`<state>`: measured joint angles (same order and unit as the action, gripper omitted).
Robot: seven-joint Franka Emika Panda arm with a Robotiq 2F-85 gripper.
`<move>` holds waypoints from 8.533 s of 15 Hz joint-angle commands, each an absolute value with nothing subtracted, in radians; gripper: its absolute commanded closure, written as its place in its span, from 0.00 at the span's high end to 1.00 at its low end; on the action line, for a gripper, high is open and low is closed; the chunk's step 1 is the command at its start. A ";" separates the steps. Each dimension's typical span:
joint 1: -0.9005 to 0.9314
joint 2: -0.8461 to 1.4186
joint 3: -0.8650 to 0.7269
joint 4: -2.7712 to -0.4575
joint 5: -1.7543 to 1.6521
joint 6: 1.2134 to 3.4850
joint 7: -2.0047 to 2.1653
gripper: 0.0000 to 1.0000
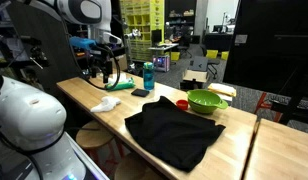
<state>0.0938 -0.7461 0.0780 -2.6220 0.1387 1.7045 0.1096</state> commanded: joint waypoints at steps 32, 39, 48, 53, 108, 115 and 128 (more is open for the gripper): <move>0.048 -0.671 0.056 -2.598 0.105 1.774 0.079 1.00; -0.031 -0.660 -0.053 -2.590 0.041 1.781 -0.011 1.00; -0.116 -0.580 -0.243 -2.503 0.015 1.834 -0.203 1.00; -0.121 -0.477 -0.310 -2.430 0.067 1.900 -0.271 1.00; -0.518 0.216 -0.453 -1.853 0.432 1.758 -0.935 1.00; -0.559 0.322 -0.390 -1.811 0.432 1.766 -0.930 1.00; -0.623 0.381 -0.338 -1.833 0.406 1.772 -0.883 1.00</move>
<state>-0.5992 0.4053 -0.3576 -1.8093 0.4164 1.7807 -0.9102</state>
